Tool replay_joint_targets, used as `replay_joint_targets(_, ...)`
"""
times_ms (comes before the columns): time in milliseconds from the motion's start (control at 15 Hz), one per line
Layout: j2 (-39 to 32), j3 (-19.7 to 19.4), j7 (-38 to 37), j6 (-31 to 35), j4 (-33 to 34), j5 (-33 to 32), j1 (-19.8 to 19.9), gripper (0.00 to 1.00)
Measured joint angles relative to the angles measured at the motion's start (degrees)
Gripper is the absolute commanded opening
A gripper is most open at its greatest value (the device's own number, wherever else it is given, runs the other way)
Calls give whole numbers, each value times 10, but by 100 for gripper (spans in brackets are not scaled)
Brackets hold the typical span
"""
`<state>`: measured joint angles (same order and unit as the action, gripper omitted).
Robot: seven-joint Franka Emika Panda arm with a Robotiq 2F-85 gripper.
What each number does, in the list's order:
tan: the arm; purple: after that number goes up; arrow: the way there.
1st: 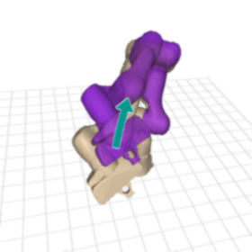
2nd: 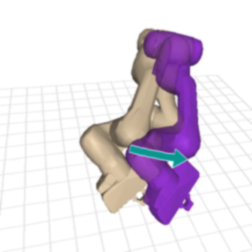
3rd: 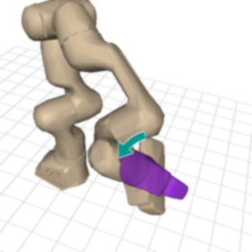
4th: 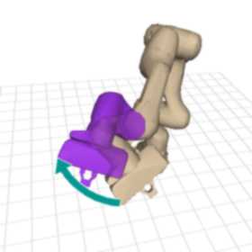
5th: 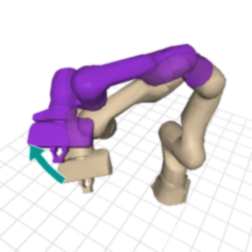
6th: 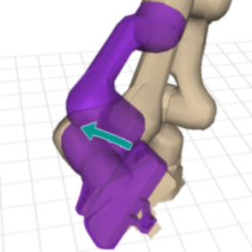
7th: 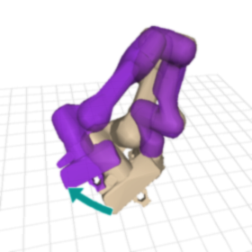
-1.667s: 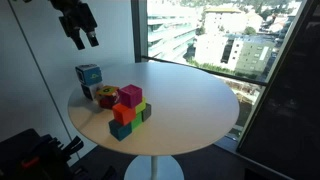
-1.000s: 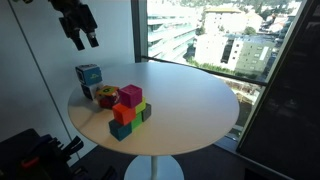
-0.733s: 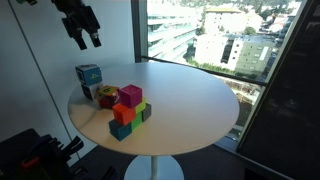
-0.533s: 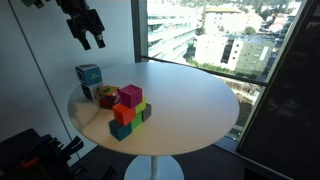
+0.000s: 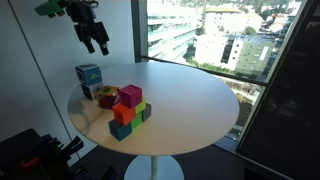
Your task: Put the plushy cube with number 4 on top of the pink block
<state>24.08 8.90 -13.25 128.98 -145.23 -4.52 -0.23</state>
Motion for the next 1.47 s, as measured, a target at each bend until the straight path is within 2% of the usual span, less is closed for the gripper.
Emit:
replay_joint_targets(333,-27,1,-13,14,13,29,-19,100)
replay_joint_targets(1467,-117,62,-125,-9,75,27,-59,100)
